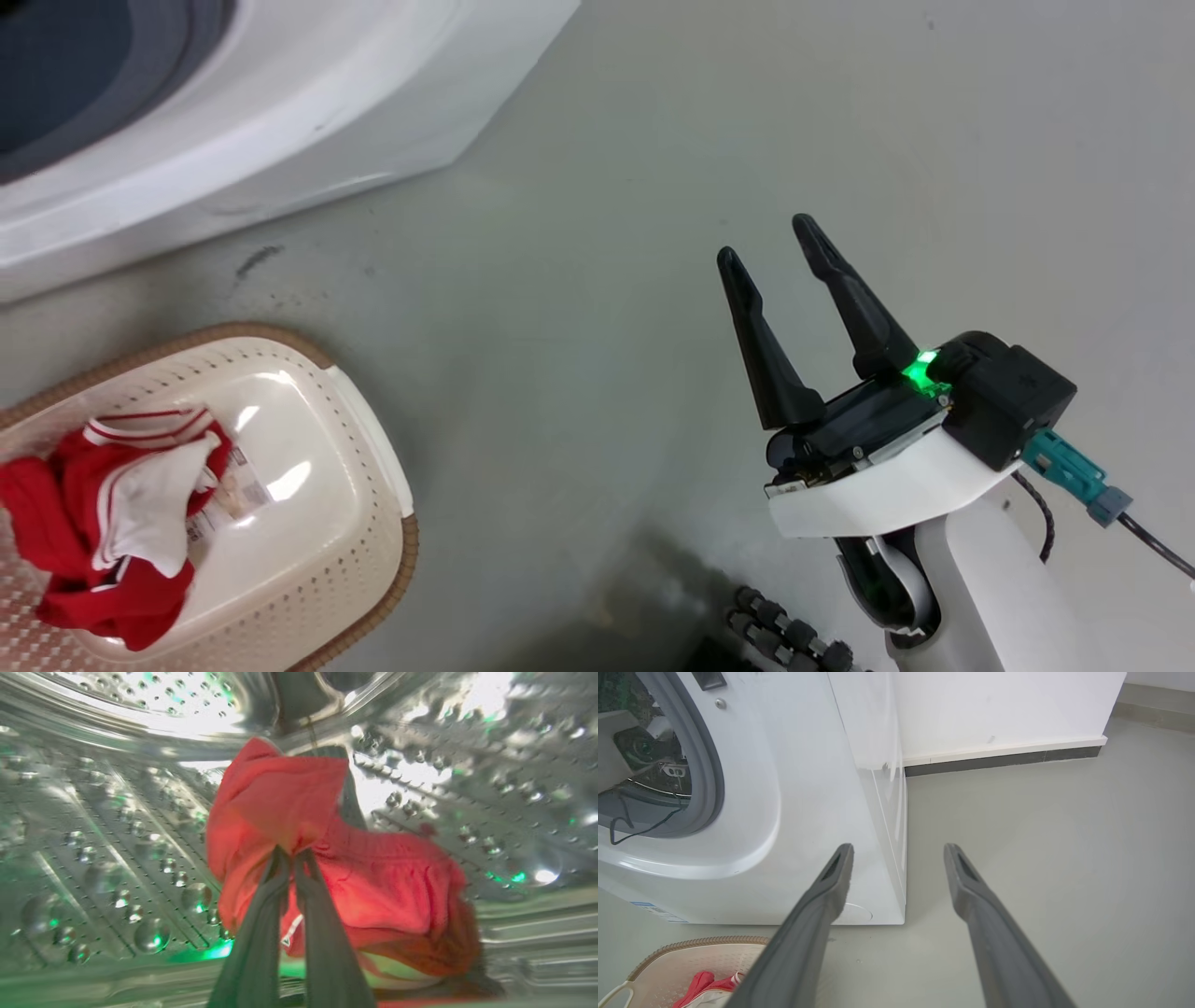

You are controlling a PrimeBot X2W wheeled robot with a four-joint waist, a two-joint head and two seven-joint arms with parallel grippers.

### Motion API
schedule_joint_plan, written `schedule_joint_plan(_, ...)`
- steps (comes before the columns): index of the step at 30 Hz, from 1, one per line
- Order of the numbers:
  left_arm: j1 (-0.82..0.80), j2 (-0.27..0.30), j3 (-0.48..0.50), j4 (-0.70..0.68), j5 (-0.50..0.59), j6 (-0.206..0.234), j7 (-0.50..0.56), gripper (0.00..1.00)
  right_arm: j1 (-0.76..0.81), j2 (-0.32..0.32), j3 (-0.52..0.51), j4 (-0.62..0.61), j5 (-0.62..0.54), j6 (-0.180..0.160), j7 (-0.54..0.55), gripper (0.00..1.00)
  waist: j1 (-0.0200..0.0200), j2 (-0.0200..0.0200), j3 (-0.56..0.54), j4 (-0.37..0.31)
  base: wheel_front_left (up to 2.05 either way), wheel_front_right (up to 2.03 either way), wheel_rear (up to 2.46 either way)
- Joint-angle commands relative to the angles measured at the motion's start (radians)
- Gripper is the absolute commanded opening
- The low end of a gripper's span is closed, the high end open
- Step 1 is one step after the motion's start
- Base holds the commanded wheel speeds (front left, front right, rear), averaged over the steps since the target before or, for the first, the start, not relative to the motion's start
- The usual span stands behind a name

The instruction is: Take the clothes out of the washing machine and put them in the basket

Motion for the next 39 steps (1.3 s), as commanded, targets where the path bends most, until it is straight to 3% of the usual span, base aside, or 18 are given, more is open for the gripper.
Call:
schedule_joint_plan(1, 0.042, -0.013, 0.009, -0.004, -0.015, 0.006, -0.053, 0.00, 0.008, 0.002, -0.009, 0.007, -0.008, -0.001, -0.002, 1.00, 0.0000, 0.0000, -0.049, 0.020, 0.00, 0.00, 0.00)
schedule_joint_plan(7, 0.192, -0.073, 0.043, 0.041, -0.084, 0.004, -0.296, 0.00, 0.042, 0.001, -0.043, 0.054, -0.045, -0.001, -0.002, 1.00, 0.0000, 0.0000, -0.176, 0.057, 0.00, 0.00, 0.00)
schedule_joint_plan(14, 0.325, -0.148, 0.054, 0.139, -0.141, -0.034, -0.540, 0.00, 0.093, 0.001, -0.089, 0.100, -0.086, -0.001, -0.002, 1.00, 0.0000, 0.0000, -0.322, 0.109, 0.00, 0.00, 0.00)
schedule_joint_plan(23, 0.467, -0.239, 0.062, 0.162, -0.184, -0.070, -0.676, 0.00, 0.160, 0.001, -0.128, 0.118, -0.121, -0.001, 0.018, 1.00, 0.0000, 0.0000, -0.472, 0.174, 0.00, 0.00, 0.00)
schedule_joint_plan(27, 0.525, -0.260, 0.078, 0.094, -0.195, -0.079, -0.681, 0.00, 0.183, 0.001, -0.140, 0.108, -0.129, -0.001, 0.033, 1.00, 0.0000, 0.0000, -0.510, 0.192, 0.00, 0.00, 0.00)
schedule_joint_plan(39, 0.836, -0.361, 0.142, -0.394, -0.168, -0.072, -0.680, 0.00, 0.265, 0.001, -0.196, 0.056, -0.159, -0.001, 0.087, 1.00, 0.0000, 0.0000, -0.622, 0.277, 0.00, 0.00, 0.00)
